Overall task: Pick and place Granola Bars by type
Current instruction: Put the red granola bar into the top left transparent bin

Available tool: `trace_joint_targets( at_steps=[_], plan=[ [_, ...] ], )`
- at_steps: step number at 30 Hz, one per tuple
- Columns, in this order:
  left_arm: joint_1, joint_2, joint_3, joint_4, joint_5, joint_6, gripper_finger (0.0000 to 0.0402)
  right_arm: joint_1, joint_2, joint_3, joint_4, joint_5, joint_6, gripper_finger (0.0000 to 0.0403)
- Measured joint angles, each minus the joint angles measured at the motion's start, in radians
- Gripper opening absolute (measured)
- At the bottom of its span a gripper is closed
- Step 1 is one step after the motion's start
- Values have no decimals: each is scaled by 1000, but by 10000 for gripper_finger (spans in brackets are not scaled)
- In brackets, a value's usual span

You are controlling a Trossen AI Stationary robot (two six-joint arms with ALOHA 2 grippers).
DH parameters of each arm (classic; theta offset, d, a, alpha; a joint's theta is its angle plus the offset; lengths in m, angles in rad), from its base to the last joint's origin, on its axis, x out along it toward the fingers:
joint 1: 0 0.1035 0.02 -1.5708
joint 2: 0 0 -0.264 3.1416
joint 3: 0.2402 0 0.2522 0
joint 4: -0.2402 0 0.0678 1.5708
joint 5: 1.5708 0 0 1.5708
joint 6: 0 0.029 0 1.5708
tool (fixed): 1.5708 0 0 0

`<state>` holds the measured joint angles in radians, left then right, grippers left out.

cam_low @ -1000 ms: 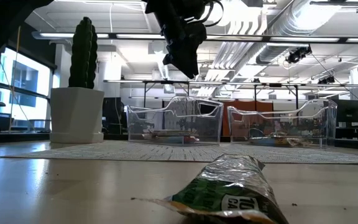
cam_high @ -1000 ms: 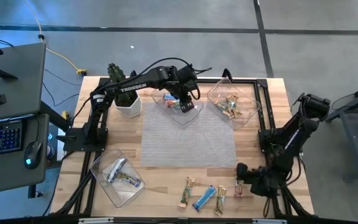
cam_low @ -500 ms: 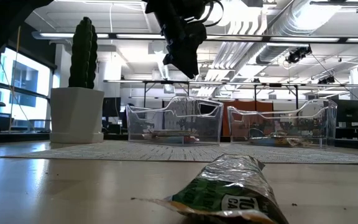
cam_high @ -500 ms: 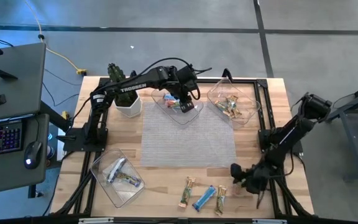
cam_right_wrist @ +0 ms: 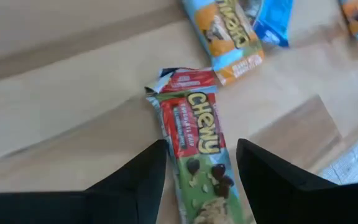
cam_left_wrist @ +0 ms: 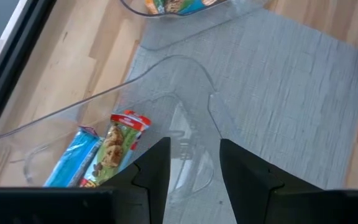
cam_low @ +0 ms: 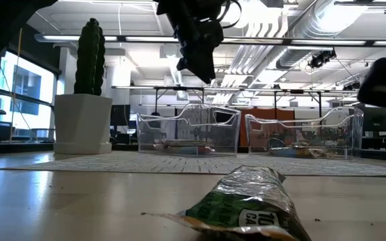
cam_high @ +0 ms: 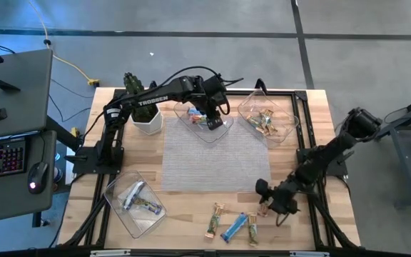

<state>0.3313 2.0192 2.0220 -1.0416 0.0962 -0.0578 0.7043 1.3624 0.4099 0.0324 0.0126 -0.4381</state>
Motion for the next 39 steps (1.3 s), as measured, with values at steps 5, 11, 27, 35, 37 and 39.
trace_joint_targets(
  at_steps=[5,11,27,35,37,39],
  plan=[
    [0,0,0,0,4,0,133,-80,0,0,0,-60,-3,181],
    [0,0,0,0,5,0,133,-132,0,0,-7,-191,-15,181],
    [0,0,0,0,-9,50,133,-166,0,0,12,-162,60,80],
    [0,0,0,-19,-9,61,133,-190,0,116,-8,204,-64,72],
    [2,0,0,-39,-10,64,133,-222,0,148,-6,315,-168,71],
    [4,-2,0,-76,-17,78,133,-272,0,182,-5,404,-251,71]
  ],
)
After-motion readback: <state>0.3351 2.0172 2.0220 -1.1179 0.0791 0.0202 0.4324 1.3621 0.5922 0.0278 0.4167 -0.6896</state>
